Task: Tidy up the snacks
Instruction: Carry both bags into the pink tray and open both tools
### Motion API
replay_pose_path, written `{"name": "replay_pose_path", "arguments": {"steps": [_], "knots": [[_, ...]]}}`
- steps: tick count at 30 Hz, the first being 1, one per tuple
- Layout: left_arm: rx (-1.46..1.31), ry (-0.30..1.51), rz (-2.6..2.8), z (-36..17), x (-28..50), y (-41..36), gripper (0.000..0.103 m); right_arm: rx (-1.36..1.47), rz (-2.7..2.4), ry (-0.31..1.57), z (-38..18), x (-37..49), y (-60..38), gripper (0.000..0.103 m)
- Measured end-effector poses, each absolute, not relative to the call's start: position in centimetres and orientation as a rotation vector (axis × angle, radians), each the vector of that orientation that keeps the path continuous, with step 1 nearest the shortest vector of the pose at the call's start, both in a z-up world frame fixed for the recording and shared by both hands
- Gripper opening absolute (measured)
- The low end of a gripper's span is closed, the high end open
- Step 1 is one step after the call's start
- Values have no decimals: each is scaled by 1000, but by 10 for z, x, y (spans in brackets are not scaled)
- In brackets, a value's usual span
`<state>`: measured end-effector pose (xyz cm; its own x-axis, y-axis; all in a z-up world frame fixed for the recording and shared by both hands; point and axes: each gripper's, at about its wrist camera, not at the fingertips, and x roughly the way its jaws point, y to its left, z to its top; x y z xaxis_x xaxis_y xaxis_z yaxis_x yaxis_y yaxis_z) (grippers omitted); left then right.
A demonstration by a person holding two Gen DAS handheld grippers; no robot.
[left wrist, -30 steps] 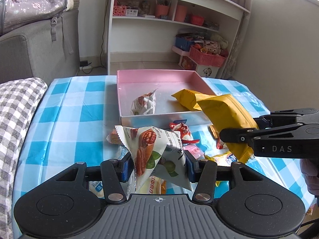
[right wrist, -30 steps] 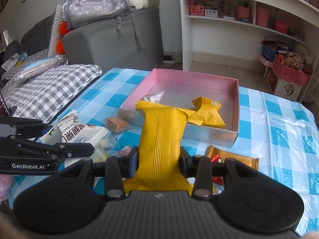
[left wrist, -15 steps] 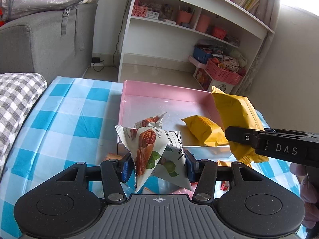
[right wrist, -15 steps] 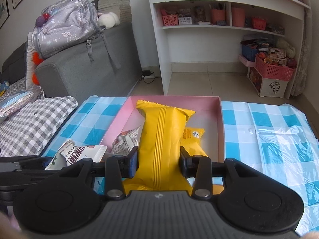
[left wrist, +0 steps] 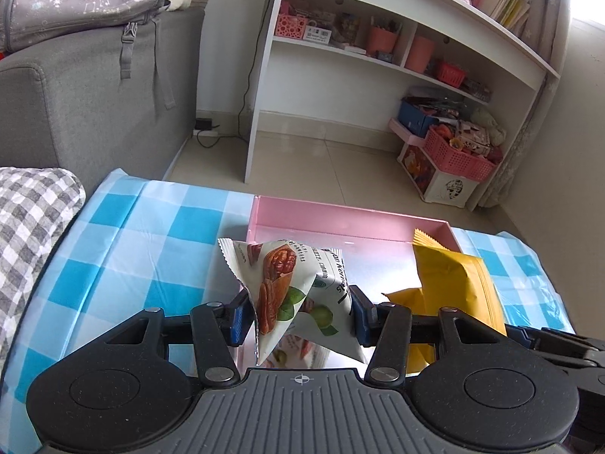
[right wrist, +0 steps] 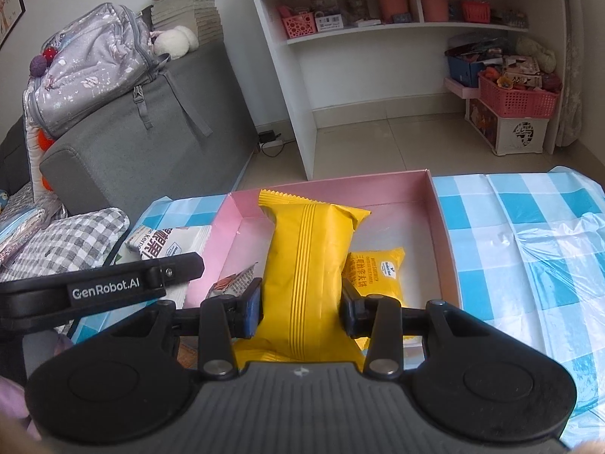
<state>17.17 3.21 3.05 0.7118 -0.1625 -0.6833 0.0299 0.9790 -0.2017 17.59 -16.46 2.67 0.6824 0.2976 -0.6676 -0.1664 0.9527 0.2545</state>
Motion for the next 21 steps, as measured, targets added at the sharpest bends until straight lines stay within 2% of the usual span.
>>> {"name": "replay_pose_path", "arguments": {"steps": [16, 18, 19, 20, 21], "knots": [[-109, 770, -141, 2, 221, 26, 51, 200, 238, 796, 13, 189, -156, 38], [-124, 759, -154, 1, 222, 27, 55, 194, 237, 792, 14, 189, -156, 43], [-127, 755, -161, 1, 222, 28, 60, 190, 233, 788, 14, 189, -155, 45], [-124, 753, -160, 0, 221, 27, 64, 185, 234, 785, 15, 189, -155, 53], [-116, 750, -156, 1, 220, 27, 66, 179, 232, 780, 16, 188, -155, 55]]}}
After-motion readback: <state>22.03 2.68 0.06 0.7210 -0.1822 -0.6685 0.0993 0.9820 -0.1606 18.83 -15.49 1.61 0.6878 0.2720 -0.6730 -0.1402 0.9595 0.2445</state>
